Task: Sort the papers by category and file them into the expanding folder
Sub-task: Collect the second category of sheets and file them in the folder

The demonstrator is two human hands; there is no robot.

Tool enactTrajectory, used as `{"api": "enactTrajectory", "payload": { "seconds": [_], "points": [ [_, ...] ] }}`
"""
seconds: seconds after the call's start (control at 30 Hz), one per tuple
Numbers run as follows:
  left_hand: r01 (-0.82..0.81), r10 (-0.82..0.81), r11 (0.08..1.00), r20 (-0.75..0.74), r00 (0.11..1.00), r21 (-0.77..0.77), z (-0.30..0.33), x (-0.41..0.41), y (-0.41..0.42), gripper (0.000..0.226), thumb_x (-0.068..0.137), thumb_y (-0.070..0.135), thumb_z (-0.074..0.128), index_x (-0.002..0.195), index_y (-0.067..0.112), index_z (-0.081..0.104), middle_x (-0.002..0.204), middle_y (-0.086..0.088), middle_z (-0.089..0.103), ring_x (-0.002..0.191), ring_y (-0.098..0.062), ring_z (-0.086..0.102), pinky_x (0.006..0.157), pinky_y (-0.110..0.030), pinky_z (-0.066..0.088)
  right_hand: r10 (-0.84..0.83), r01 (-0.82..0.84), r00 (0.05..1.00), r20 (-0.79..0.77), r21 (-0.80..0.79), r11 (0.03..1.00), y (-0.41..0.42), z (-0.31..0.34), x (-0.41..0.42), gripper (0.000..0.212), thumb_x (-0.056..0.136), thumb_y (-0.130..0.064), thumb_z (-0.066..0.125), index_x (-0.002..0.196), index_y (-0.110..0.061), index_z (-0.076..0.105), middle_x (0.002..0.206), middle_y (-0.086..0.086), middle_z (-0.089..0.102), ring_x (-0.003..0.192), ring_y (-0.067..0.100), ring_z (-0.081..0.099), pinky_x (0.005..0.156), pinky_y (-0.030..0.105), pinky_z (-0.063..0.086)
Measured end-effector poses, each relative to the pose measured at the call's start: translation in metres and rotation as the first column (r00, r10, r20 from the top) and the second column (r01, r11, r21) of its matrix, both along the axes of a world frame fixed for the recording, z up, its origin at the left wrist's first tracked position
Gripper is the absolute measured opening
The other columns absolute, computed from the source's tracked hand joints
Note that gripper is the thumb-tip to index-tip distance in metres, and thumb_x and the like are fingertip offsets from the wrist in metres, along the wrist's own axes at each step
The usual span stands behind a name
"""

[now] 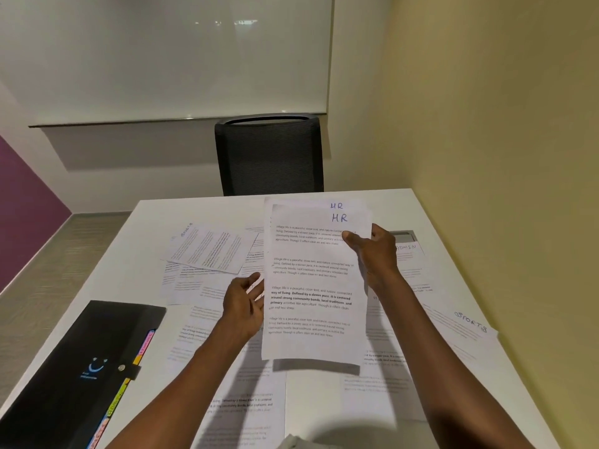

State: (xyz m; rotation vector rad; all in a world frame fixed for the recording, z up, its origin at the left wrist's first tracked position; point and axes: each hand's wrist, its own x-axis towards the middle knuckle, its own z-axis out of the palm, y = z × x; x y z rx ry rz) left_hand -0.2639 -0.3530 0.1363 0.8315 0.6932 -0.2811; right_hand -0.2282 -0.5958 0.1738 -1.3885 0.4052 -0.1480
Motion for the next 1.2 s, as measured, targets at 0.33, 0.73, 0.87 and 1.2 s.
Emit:
{"api": "enactTrajectory", "payload": {
  "seconds": [0.33,0.73,0.87,1.2],
  "points": [
    [0.04,-0.479,0.581,0.302,0.824,0.813,0.005,0.005,-0.018,0.025,0.098,0.024,0.059,0.122,0.022,0.062,0.113,0.009,0.07,0.105,-0.014,0.066,0.088,-0.036,0.054,0.14,-0.096,0.981,0.137,-0.287,0.953,0.007,0.01,-0.019,0.045,0.085,-0.033,0.074,0.123,-0.017,0.056,0.113,-0.004,0.068,0.094,0.008,0.068,0.073,0.022,0.056],
    [0.038,-0.398,0.541,0.216,0.891,0.84,-0.067,-0.046,-0.024,0.035,0.095,0.016,0.062,0.128,0.011,0.049,0.114,0.001,0.062,0.104,-0.017,0.06,0.07,-0.011,0.044,0.192,-0.203,0.978,-0.082,-0.14,0.969,0.013,-0.081,-0.067,0.037,0.079,-0.009,0.079,0.114,-0.013,0.067,0.097,-0.007,0.072,0.077,-0.001,0.07,0.061,0.014,0.053],
    [0.113,-0.438,0.459,0.113,0.892,0.881,-0.09,-0.058,-0.02,0.019,0.101,0.019,0.05,0.116,0.007,0.047,0.11,-0.004,0.059,0.105,-0.026,0.059,0.073,-0.023,0.042,0.201,-0.224,0.964,-0.175,-0.126,0.966,0.018,-0.114,-0.084,0.036,0.078,-0.008,0.079,0.112,-0.012,0.068,0.098,-0.003,0.074,0.088,0.012,0.071,0.064,0.014,0.053],
    [0.167,-0.484,0.417,0.063,0.873,0.893,-0.094,-0.056,-0.029,0.02,0.105,0.017,0.04,0.121,0.006,0.044,0.113,-0.002,0.057,0.101,-0.018,0.055,0.068,-0.012,0.04,0.198,-0.247,0.942,-0.27,-0.161,0.956,0.021,-0.145,-0.088,0.037,0.075,-0.011,0.082,0.11,-0.008,0.071,0.098,0.001,0.075,0.092,0.02,0.071,0.074,0.026,0.056]
  ]
}}
